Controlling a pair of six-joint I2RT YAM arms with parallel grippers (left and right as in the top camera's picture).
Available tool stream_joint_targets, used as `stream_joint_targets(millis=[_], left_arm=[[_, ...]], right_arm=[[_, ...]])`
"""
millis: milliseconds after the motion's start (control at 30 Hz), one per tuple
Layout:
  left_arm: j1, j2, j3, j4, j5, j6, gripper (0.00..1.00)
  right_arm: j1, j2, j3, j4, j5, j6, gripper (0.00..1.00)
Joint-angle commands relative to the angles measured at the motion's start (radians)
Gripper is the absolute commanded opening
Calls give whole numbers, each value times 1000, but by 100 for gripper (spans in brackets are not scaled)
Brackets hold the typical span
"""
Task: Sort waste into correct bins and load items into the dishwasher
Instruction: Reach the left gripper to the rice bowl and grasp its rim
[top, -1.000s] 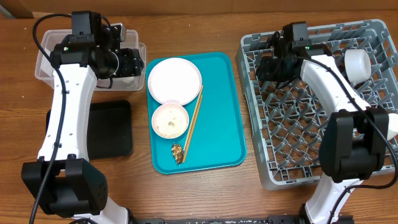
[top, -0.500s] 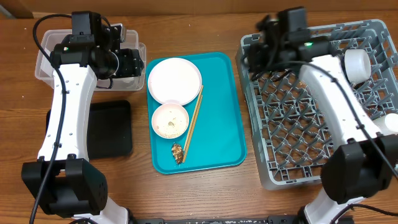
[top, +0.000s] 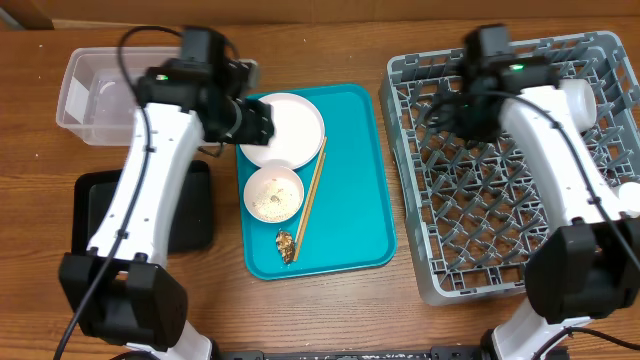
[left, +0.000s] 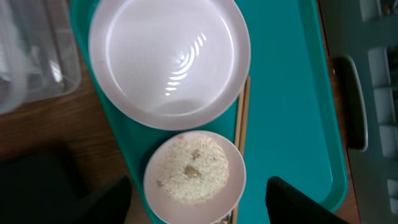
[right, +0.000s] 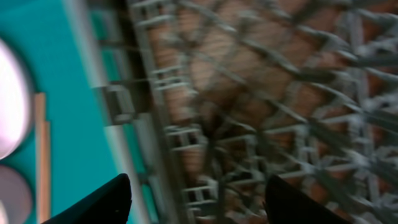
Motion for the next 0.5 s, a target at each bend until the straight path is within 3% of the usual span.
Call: stream_joint_targets(millis=[0,233,467], left_arm=[[-95,-3,-11,-38,-117,-9,72],[-254,14,-11,-85,-193,-70,73],[-330,75,-11,-126,-228,-145,74]], right_arm=[[-76,-43,13,-48,24,13,75],[-181,-43,13,-140,24,10,75],[-225,-43,13,-149,25,10,76]])
